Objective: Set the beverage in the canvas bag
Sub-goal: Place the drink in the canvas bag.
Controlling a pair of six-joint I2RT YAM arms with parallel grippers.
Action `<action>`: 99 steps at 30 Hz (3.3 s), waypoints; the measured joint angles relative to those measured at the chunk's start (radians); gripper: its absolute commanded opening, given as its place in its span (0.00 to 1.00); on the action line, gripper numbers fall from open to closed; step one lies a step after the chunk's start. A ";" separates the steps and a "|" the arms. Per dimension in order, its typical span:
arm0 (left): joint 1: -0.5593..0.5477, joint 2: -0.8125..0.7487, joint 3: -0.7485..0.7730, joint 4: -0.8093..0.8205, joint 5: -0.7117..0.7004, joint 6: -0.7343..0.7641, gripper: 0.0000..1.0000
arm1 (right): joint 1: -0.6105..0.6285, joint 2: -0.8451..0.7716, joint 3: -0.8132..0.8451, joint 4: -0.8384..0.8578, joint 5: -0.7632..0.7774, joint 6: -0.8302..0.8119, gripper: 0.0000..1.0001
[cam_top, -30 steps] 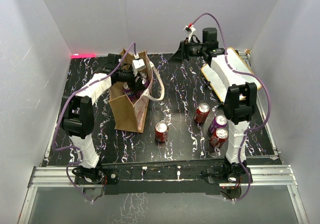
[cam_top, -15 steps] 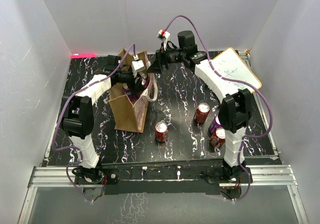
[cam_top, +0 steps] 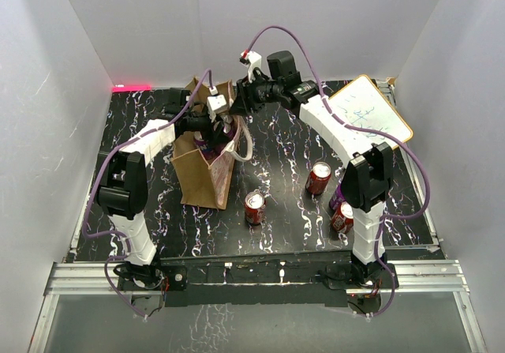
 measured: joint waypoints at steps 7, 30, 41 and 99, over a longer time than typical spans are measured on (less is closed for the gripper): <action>0.012 0.001 -0.001 0.026 0.010 -0.022 0.00 | 0.020 0.000 0.035 -0.041 0.076 0.015 0.08; 0.026 0.076 0.041 -0.045 0.077 0.177 0.11 | 0.013 0.000 0.046 -0.047 0.113 0.029 0.08; 0.027 0.092 0.040 -0.045 0.077 0.209 0.33 | 0.004 0.000 0.046 -0.047 0.112 0.017 0.08; 0.036 -0.014 -0.013 0.031 0.057 0.212 0.83 | -0.006 0.005 0.046 -0.047 0.075 -0.008 0.08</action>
